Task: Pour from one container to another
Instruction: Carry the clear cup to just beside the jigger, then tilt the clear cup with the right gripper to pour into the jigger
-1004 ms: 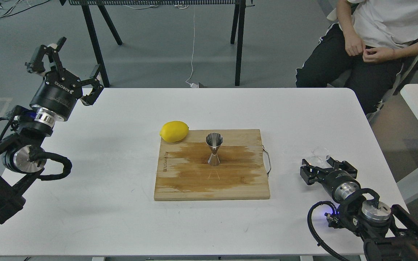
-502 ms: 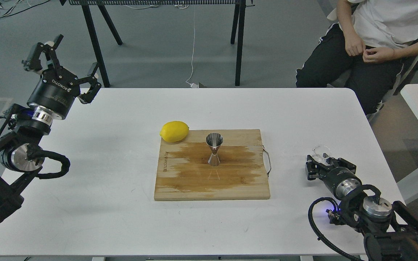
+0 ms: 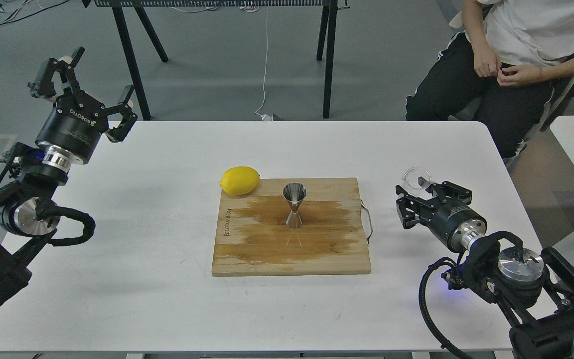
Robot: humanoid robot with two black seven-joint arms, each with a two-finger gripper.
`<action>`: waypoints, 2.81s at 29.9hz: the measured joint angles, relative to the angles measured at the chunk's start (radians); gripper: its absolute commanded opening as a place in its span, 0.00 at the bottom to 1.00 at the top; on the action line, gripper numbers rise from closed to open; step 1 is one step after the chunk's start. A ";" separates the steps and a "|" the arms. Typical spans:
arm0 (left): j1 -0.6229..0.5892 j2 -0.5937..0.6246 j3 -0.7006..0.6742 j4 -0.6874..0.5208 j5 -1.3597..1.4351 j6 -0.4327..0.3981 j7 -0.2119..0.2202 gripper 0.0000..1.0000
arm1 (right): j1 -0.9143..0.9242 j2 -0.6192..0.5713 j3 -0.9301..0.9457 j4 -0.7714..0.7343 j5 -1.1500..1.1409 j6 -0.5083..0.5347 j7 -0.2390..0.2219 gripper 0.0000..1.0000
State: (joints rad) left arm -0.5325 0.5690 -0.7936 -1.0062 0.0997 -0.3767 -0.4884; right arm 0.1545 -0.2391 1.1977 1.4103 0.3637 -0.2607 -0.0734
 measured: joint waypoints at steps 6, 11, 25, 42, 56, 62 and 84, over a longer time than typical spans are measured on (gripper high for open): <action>0.000 0.000 0.001 0.000 0.000 0.002 0.000 1.00 | 0.099 0.054 -0.044 0.048 -0.130 -0.145 -0.001 0.31; 0.000 0.003 0.001 0.001 0.000 0.000 0.000 1.00 | 0.200 0.103 -0.147 0.039 -0.178 -0.187 -0.001 0.32; 0.002 0.002 -0.001 0.002 0.000 -0.001 0.000 1.00 | 0.316 0.157 -0.359 -0.005 -0.511 -0.207 -0.007 0.32; 0.002 0.000 -0.001 0.002 -0.001 -0.004 0.000 1.00 | 0.320 0.141 -0.449 -0.005 -0.740 -0.205 0.004 0.32; 0.003 -0.002 0.000 0.003 -0.002 -0.005 0.000 1.00 | 0.322 0.139 -0.554 -0.005 -0.973 -0.226 0.072 0.31; 0.003 -0.003 0.001 0.003 -0.002 -0.005 0.000 1.00 | 0.333 0.145 -0.580 -0.022 -1.019 -0.228 0.090 0.31; 0.003 -0.007 0.001 0.013 -0.002 -0.006 0.000 1.00 | 0.359 0.146 -0.682 -0.113 -1.249 -0.228 0.164 0.31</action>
State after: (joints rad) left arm -0.5292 0.5623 -0.7930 -0.9930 0.0981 -0.3827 -0.4886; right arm 0.5132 -0.0934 0.5158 1.2977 -0.8853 -0.4887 0.0905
